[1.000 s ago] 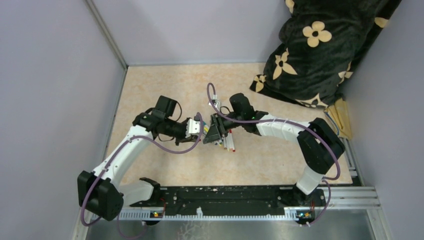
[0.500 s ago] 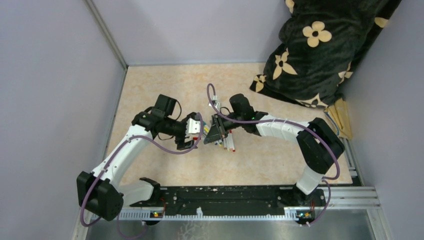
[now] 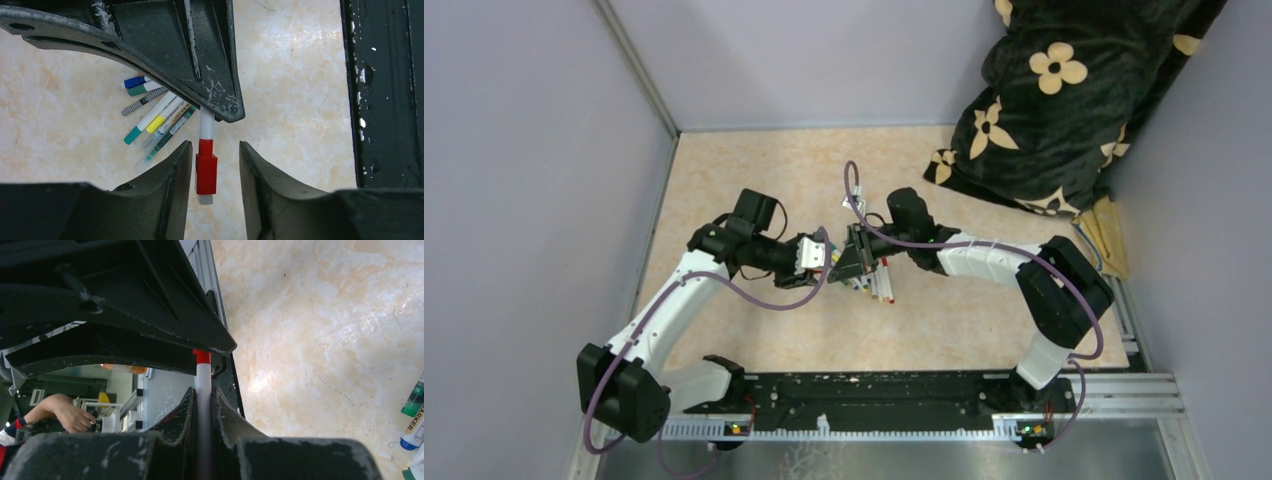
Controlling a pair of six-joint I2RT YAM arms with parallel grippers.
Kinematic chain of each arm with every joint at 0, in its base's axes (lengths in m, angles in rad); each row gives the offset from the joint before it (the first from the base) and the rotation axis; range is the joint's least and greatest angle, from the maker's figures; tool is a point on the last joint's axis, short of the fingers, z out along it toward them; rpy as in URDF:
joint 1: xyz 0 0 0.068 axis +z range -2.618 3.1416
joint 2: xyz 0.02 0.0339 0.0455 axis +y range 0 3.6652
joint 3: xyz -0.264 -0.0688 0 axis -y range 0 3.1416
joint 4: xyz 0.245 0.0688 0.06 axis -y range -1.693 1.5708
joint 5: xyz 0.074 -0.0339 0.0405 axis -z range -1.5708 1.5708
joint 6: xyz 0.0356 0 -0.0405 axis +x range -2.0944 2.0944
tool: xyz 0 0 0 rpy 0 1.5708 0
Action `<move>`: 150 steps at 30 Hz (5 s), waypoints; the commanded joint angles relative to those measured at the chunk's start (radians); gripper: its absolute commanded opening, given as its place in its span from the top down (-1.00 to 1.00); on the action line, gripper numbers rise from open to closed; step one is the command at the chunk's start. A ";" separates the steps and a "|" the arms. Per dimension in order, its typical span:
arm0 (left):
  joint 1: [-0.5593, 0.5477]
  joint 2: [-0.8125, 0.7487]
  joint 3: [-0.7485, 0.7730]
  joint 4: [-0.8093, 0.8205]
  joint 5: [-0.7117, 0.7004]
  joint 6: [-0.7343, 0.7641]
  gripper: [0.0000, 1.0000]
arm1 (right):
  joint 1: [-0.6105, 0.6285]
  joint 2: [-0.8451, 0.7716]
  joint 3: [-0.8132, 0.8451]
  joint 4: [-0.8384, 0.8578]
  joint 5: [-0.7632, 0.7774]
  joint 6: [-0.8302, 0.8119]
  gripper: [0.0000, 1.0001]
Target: Open the pen caps
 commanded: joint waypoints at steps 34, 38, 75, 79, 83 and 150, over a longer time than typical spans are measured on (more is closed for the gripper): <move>0.022 0.016 -0.093 0.186 -0.392 0.120 1.00 | -0.054 -0.335 -0.147 -0.340 0.189 -0.237 1.00; 0.045 0.040 -0.080 0.213 -0.344 0.057 1.00 | -0.063 -0.380 -0.152 -0.404 0.402 -0.257 1.00; 0.267 0.425 -0.152 0.486 -0.259 -0.277 -0.08 | -0.083 -0.110 -0.373 -0.010 1.263 -0.252 0.64; 0.267 0.405 -0.119 0.427 -0.236 -0.281 -0.28 | -0.090 -0.094 -0.383 -0.008 1.251 -0.248 0.60; 0.267 0.382 -0.079 0.368 -0.213 -0.295 -0.44 | -0.097 -0.098 -0.400 -0.002 1.236 -0.245 0.54; 0.337 0.148 0.154 0.057 -0.116 -0.422 -0.97 | 0.109 -0.085 -0.226 -0.148 1.135 -0.212 0.51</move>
